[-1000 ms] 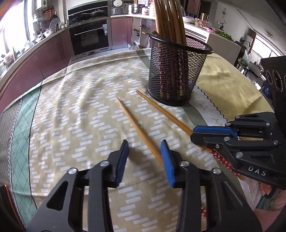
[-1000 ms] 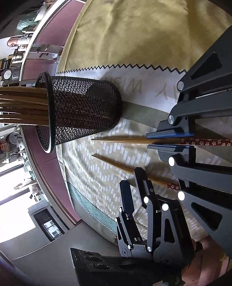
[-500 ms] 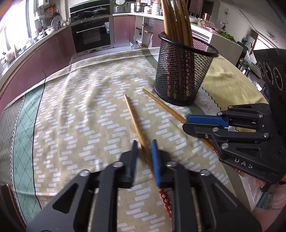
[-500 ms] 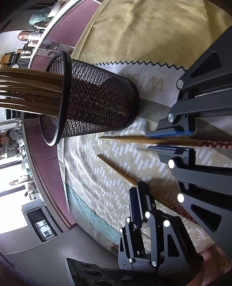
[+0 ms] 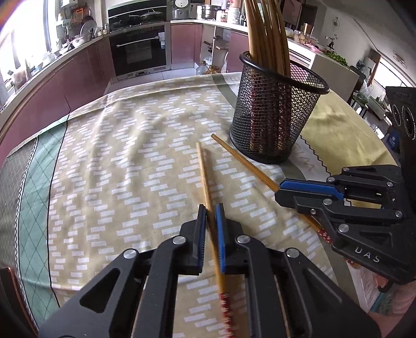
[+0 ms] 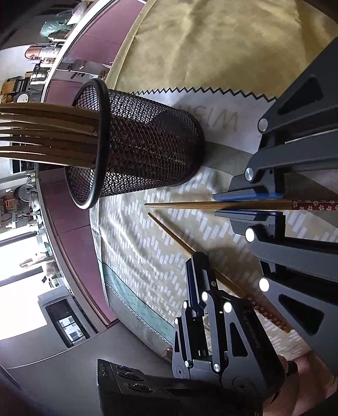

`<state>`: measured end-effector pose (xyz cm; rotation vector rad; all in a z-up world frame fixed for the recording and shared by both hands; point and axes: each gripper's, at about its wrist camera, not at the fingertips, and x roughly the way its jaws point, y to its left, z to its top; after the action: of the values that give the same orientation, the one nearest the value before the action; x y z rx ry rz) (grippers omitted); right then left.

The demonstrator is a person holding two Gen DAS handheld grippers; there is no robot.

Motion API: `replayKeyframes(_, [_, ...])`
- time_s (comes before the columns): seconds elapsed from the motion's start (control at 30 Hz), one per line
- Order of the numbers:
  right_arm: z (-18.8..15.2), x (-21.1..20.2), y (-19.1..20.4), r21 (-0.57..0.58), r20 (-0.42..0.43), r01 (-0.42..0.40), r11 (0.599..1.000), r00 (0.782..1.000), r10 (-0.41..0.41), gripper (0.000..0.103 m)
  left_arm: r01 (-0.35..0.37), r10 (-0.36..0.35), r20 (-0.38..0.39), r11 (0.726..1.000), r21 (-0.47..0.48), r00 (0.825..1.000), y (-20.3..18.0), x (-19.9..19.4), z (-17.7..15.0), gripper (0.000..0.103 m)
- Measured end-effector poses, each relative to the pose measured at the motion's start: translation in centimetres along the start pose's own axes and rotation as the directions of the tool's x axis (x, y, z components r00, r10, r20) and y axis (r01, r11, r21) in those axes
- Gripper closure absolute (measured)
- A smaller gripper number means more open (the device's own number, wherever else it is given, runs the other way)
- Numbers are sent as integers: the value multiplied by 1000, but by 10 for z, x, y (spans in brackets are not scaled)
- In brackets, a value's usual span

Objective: Organize utensils
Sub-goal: 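Lift the left gripper's chopstick upright while the right gripper raises its own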

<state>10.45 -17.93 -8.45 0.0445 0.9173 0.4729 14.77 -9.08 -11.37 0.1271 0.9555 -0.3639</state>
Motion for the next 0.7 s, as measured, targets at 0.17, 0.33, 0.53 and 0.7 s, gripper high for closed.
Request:
replayKeyframes(0.17, [-1,-14,-2,11,19,-40,999,999,40,97,3,-2,25,1000,-7,1000,3,-13,-4,96])
replayKeyframes(0.33, [-3,-31,-2,7,52,-78,997,996,78,97,27,-26,62,1000,-15,998,9,-33,-6,96])
replayKeyframes(0.53, [-3,-54,-1,3,97,-103,995,990,102,97,74,-72,100,997,-12,992,12,-58,-6,96])
replayKeyframes(0.7, [-3,-73,-4,4,149,-128,992,981,126,97,108,-105,139,994,-9,985,13,-79,-4,96])
